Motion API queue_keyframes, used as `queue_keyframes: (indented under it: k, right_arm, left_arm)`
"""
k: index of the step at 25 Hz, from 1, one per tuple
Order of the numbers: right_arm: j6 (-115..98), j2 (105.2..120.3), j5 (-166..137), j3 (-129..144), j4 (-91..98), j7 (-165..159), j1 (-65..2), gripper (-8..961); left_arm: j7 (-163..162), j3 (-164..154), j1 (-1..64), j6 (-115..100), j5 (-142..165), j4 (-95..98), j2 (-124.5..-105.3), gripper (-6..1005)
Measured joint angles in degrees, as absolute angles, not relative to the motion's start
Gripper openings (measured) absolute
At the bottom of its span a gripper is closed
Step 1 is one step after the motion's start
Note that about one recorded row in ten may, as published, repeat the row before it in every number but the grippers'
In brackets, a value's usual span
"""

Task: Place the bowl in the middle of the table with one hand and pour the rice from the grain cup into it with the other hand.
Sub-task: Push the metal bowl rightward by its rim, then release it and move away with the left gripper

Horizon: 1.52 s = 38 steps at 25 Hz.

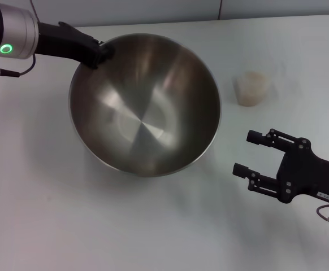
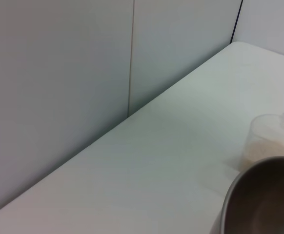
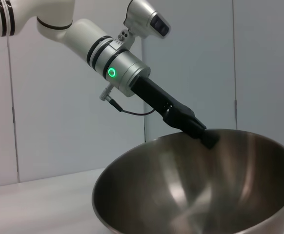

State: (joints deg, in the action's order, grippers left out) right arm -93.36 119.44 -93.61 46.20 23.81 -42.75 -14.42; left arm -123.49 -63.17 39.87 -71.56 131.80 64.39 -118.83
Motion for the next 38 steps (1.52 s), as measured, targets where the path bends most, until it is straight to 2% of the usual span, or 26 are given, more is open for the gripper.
queue_keyframes:
  k: [38]
  right_arm:
    - [-93.5, 119.35, -94.0, 46.4, 23.7, -42.7, -14.2, 715]
  left_arm:
    - [-118.3, -68.4, 39.0, -64.2, 125.2, 56.6, -118.83, 40]
